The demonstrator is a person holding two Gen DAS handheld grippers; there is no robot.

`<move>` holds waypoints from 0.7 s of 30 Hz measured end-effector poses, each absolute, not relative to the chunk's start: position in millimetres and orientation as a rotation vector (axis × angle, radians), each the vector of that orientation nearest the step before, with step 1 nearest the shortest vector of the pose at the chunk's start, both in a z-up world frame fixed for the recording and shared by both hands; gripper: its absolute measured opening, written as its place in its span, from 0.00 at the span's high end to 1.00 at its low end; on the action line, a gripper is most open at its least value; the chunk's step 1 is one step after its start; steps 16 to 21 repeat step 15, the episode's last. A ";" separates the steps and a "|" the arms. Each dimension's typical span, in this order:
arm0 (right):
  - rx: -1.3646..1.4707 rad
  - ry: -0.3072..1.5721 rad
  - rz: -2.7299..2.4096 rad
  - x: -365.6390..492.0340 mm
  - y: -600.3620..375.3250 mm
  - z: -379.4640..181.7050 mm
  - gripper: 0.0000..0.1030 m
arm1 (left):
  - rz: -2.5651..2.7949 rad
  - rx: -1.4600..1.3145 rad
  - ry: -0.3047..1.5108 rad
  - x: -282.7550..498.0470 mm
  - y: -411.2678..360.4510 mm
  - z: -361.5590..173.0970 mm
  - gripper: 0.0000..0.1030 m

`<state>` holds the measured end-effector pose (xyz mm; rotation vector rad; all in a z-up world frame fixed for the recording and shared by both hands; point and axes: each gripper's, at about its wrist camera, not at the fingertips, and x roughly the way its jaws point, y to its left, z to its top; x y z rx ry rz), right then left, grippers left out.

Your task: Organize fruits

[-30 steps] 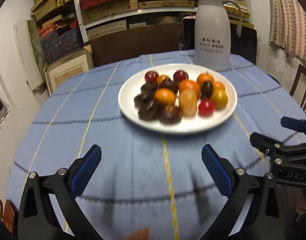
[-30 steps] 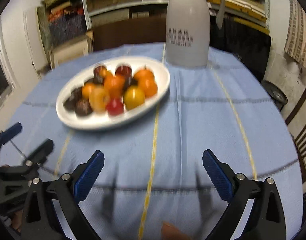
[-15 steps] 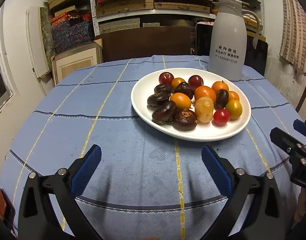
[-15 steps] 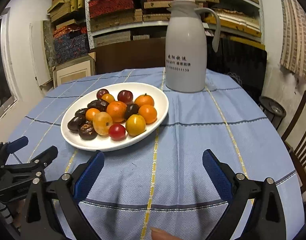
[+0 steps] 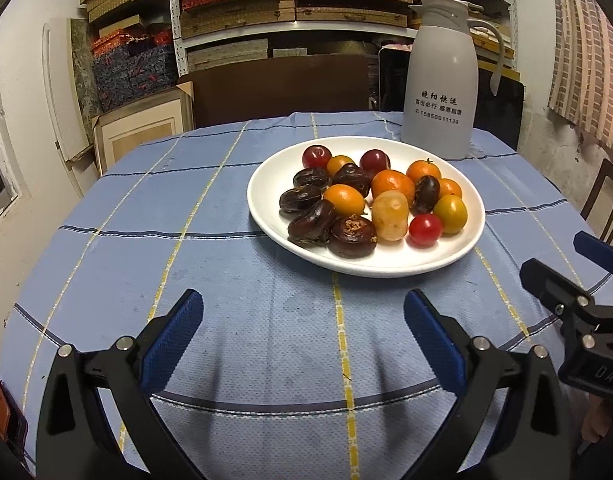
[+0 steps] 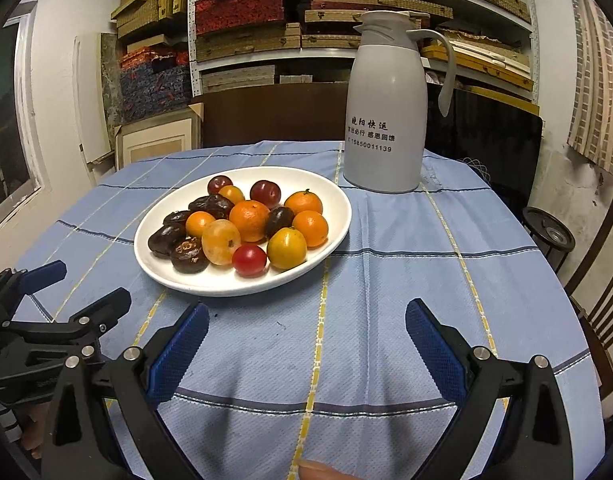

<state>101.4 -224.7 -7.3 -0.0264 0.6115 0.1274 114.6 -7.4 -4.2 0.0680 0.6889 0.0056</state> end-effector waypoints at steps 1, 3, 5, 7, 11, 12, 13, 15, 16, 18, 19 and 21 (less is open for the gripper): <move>-0.028 0.611 0.129 101.0 -224.6 -7.4 0.03 | 0.002 0.068 0.684 113.6 -7.3 -3.7 0.04; -0.032 0.607 0.130 100.3 -223.9 -7.1 0.03 | 0.006 0.080 0.655 109.8 -8.8 -2.8 0.04; -0.033 0.606 0.129 99.9 -223.7 -7.3 0.03 | 0.013 0.094 0.641 107.8 -10.8 -1.9 0.04; -0.029 0.605 0.130 99.8 -223.9 -7.2 0.03 | 0.005 0.095 0.644 107.8 -11.7 -1.6 0.04; -0.017 0.610 0.126 100.5 -224.7 -7.3 0.03 | 0.003 0.078 0.658 109.2 -9.1 -0.2 0.04; -0.014 0.614 0.126 101.0 -225.1 -7.6 0.03 | 0.003 0.075 0.656 108.9 -8.5 0.5 0.04; -0.012 0.617 0.127 101.3 -225.3 -8.0 0.03 | 0.009 0.075 0.651 108.5 -8.1 1.3 0.04; -0.010 0.619 0.129 101.5 -225.3 -8.3 0.03 | 0.016 0.077 0.646 107.8 -7.7 2.2 0.04; -0.010 0.619 0.129 101.5 -225.3 -8.3 0.03 | 0.016 0.077 0.646 107.8 -7.7 2.2 0.04; -0.010 0.619 0.129 101.5 -225.3 -8.3 0.03 | 0.016 0.077 0.646 107.8 -7.7 2.2 0.04; -0.010 0.619 0.129 101.5 -225.3 -8.3 0.03 | 0.016 0.077 0.646 107.8 -7.7 2.2 0.04; -0.010 0.619 0.129 101.5 -225.3 -8.3 0.03 | 0.016 0.077 0.646 107.8 -7.7 2.2 0.04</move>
